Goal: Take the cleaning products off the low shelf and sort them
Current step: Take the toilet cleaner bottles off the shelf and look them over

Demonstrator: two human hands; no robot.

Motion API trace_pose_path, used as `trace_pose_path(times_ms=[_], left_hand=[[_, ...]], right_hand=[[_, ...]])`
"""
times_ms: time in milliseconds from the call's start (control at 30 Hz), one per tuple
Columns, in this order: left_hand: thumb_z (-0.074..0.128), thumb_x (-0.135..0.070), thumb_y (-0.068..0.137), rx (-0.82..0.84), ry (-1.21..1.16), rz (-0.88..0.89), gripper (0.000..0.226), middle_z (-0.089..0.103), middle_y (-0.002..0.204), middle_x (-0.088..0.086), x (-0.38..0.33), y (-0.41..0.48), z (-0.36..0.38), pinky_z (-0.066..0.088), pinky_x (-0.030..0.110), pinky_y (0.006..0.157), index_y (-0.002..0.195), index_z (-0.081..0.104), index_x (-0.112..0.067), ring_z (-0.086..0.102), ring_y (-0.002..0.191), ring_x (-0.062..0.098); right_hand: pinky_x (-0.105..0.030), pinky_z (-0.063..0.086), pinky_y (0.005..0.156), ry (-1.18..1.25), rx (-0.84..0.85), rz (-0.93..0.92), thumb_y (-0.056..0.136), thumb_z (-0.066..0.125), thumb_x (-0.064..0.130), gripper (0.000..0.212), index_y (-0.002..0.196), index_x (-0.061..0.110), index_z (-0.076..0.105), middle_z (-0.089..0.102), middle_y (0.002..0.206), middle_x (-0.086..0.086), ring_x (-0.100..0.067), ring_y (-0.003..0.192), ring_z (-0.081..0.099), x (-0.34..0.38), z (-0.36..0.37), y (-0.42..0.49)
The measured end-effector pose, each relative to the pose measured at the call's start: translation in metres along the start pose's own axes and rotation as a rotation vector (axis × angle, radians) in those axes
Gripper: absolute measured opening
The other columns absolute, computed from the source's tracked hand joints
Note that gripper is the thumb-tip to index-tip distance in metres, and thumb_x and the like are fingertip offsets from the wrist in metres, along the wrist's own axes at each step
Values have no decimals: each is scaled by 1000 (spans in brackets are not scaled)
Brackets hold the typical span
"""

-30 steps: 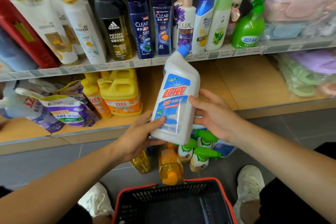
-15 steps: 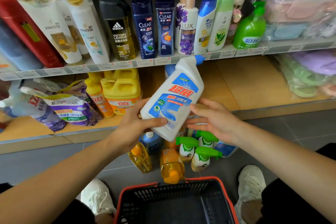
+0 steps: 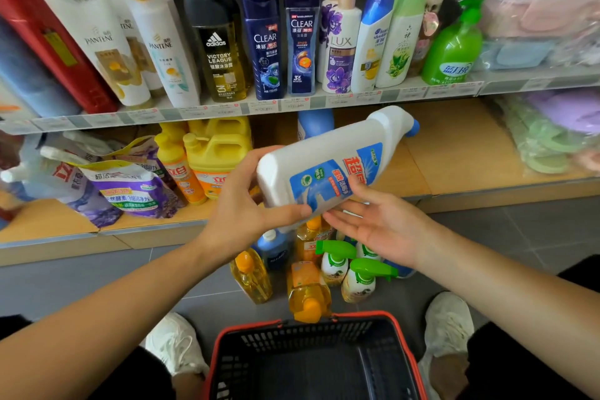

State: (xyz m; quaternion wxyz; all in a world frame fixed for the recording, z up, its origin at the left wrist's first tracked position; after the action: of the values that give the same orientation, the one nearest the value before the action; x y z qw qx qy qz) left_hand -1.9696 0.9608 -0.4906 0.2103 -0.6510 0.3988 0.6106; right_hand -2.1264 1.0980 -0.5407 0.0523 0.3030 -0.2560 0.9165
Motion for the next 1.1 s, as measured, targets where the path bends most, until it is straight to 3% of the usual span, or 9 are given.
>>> trace_pose_path(times_ms=[133, 267, 333, 467, 533, 600, 733, 900, 1100], left_hand=[[94, -17, 66, 25, 46, 49, 81, 64, 127, -7, -6, 5, 1, 61, 33, 81, 136, 52, -23, 63, 122, 15], [94, -13, 65, -26, 196, 118, 74, 63, 115, -25, -14, 10, -8, 57, 16, 73, 126, 56, -27, 64, 112, 0], [94, -19, 62, -34, 277, 141, 73, 62, 113, -28, -15, 11, -11, 57, 16, 74, 126, 58, -26, 62, 110, -3], [88, -31, 60, 17, 466, 133, 73, 65, 116, -15, -10, 7, -11, 59, 34, 80, 127, 61, -25, 63, 108, 7], [91, -31, 59, 64, 532, 146, 74, 66, 118, -13, -8, 4, -7, 58, 38, 81, 127, 62, -25, 63, 106, 9], [94, -28, 60, 113, 561, 161, 76, 66, 121, -10, -8, 2, -2, 57, 38, 82, 129, 62, -22, 63, 106, 9], [90, -37, 59, 182, 584, 224, 80, 66, 121, -10, -14, -2, 6, 55, 33, 83, 132, 61, -21, 62, 107, 7], [85, -54, 71, 254, 570, 275, 81, 61, 127, -9, -21, 6, 6, 49, 23, 91, 140, 57, -20, 57, 117, 5], [62, -53, 88, 128, 410, 127, 46, 63, 120, -11, -12, 8, 9, 53, 40, 90, 126, 64, -27, 60, 113, 13]], right_hand=[[-44, 60, 86, -22, -3, 47, 85, 75, 31, 53, 131, 11, 57, 68, 126, -21, -36, 114, 68, 2, -1, 1], [-44, 61, 85, -468, -18, 193, 81, 72, 57, 68, 126, 8, 62, 72, 118, -20, -35, 109, 70, -5, -4, -2], [-41, 63, 79, -729, -61, 52, 75, 77, 59, 57, 111, 15, 72, 76, 107, -13, -30, 99, 74, 0, -5, -2], [-26, 58, 74, -1131, -213, -571, 72, 87, 40, 29, 93, 28, 72, 74, 92, 4, -14, 89, 71, 27, -3, -3], [-21, 53, 82, -1317, -171, -728, 66, 88, 44, 52, 110, 32, 62, 67, 107, 14, -3, 102, 64, 33, 1, -3], [-22, 48, 94, -1459, -18, -707, 61, 86, 51, 76, 128, 34, 54, 59, 125, 16, 1, 118, 55, 29, 9, 0], [-32, 55, 91, -1413, 210, -588, 61, 96, 32, 84, 134, 27, 54, 64, 123, 13, -9, 116, 62, 17, 16, 9], [-19, 55, 80, -1272, 172, -616, 59, 98, 24, 75, 124, 23, 61, 70, 111, 14, -5, 105, 67, 21, 14, 6], [-34, 60, 81, -1297, 56, -646, 60, 98, 25, 75, 125, 23, 61, 72, 108, 10, -6, 101, 69, 14, 16, 4]])
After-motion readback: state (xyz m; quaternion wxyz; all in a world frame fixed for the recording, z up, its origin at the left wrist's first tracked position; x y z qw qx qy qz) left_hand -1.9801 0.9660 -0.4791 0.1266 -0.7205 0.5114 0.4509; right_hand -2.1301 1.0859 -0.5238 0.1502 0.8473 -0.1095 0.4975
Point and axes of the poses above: each hand's wrist, its own y-axis towards the middle knuckle, its own z-axis out of the palm, x = y × z, the point moved 4 cm from there along y, towards the middle knuckle
